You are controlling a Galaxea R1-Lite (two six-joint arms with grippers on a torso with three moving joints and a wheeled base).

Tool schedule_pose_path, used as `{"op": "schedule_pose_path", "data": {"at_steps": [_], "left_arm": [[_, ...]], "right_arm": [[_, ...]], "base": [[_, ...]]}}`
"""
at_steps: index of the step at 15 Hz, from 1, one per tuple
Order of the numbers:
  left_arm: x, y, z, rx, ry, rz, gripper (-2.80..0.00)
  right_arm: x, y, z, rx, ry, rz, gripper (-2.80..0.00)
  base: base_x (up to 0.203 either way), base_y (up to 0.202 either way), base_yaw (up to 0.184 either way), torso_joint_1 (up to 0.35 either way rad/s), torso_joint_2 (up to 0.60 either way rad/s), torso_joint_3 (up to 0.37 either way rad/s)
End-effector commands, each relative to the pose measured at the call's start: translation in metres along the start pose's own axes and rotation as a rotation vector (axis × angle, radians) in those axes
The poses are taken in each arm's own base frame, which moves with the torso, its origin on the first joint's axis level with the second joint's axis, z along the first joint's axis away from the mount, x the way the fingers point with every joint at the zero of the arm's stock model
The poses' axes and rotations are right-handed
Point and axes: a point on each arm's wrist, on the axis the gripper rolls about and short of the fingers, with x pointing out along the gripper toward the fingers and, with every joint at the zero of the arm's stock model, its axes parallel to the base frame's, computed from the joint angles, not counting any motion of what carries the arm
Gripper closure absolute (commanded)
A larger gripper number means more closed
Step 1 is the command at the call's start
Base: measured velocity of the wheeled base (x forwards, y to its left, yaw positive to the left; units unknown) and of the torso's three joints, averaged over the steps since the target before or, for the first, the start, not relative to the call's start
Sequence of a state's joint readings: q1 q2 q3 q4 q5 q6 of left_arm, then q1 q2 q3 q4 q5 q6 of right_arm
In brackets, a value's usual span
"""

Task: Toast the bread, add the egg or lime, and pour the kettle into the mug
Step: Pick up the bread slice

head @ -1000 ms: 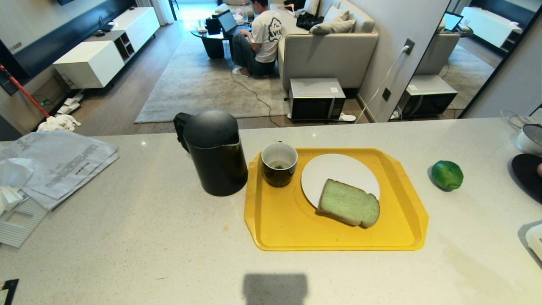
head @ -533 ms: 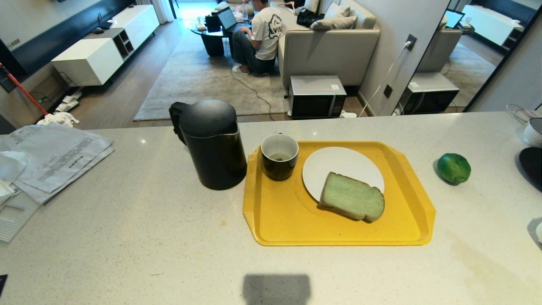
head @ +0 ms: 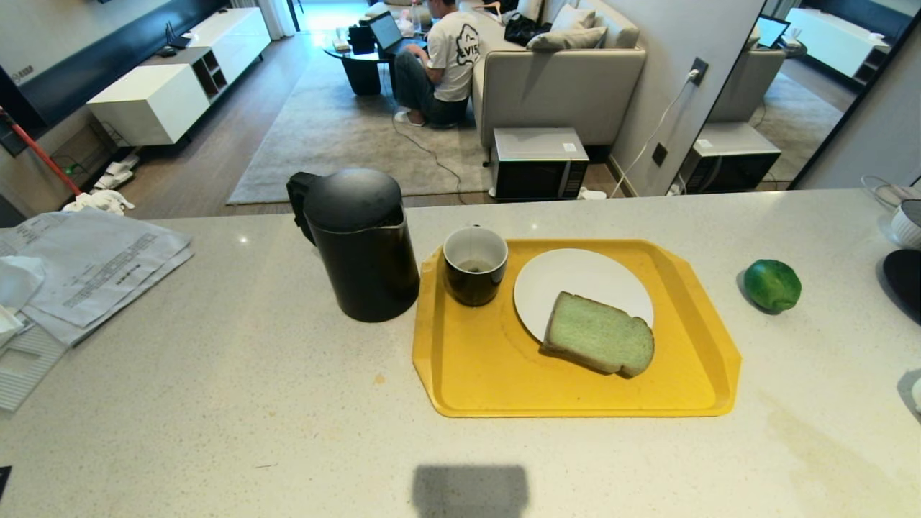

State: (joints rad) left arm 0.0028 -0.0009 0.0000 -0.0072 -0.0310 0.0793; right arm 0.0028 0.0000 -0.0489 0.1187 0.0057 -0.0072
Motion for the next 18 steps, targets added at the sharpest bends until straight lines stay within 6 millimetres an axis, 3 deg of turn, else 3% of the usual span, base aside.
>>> {"op": "schedule_pose_path", "data": {"at_steps": [1,18], "left_arm": [[-0.0001,0.0,0.0,0.0,-0.001,0.001,0.0],[-0.0001,0.0,0.0,0.0,-0.001,0.001,0.0]], "right_arm": [[0.0001,0.0,0.0,0.0,0.002,0.001,0.0],[0.0002,0.0,-0.0003,-0.004,0.002,0.002,0.0]], "base": [[0.0,0.0,0.0,0.0,0.0,0.0],[0.0,0.0,0.0,0.0,0.0,0.0]]}}
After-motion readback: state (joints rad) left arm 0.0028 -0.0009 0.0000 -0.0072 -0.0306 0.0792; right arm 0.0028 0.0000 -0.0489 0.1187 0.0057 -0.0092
